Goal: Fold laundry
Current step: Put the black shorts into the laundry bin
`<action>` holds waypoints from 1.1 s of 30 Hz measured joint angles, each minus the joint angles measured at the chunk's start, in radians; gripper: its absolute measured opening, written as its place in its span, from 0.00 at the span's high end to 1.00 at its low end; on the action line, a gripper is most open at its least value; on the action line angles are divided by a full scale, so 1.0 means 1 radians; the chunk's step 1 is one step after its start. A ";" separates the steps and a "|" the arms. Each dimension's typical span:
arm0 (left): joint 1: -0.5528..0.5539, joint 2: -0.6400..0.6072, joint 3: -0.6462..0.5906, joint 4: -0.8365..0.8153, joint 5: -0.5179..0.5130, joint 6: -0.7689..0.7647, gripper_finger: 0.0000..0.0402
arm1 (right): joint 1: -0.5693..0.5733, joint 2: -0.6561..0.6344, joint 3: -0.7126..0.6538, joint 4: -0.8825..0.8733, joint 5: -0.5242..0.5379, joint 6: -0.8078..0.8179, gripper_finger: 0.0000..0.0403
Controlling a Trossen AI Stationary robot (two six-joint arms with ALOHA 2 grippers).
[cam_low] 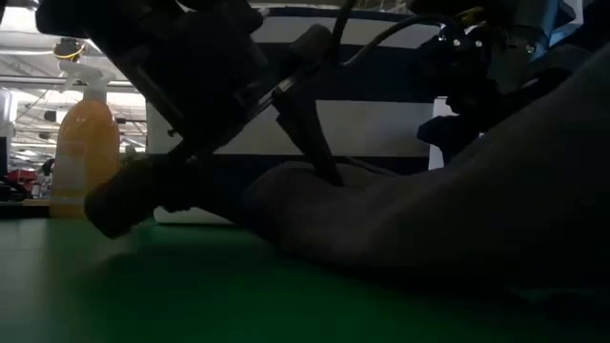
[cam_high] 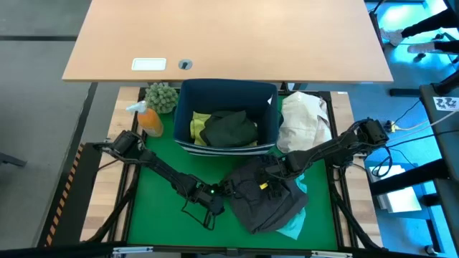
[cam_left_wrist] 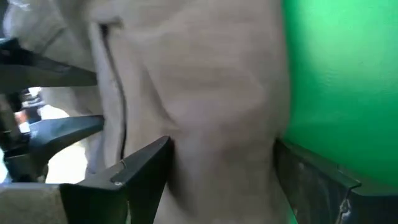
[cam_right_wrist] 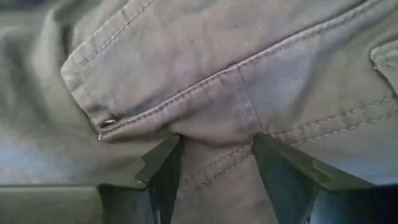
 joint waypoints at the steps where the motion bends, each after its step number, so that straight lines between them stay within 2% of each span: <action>1: 0.001 0.008 0.000 0.019 -0.013 0.000 0.31 | 0.000 0.000 0.000 0.003 -0.001 0.000 0.49; 9: 0.007 0.015 -0.001 0.148 -0.074 0.000 0.31 | 0.000 0.000 0.000 0.048 -0.009 -0.001 0.49; 20: 0.042 0.015 -0.001 0.231 -0.044 -0.002 0.34 | 0.001 0.001 0.000 0.092 -0.033 -0.001 0.49; 22: 0.048 0.015 -0.001 0.234 -0.043 -0.002 0.40 | 0.001 0.001 0.000 0.092 -0.033 -0.001 0.49; 24: 0.053 0.015 -0.001 0.235 -0.044 -0.003 0.50 | 0.001 0.001 0.000 0.090 -0.033 -0.002 0.49; 29: 0.048 0.015 -0.001 0.236 -0.051 -0.008 0.87 | 0.001 -0.002 0.042 0.000 -0.032 0.001 0.49; 30: 0.045 0.015 -0.001 0.236 -0.057 -0.011 0.92 | 0.002 -0.004 0.061 -0.037 -0.027 0.007 0.49; 33: 0.033 0.011 -0.001 0.236 -0.077 -0.011 0.93 | 0.012 -0.027 0.128 -0.173 0.003 0.032 0.49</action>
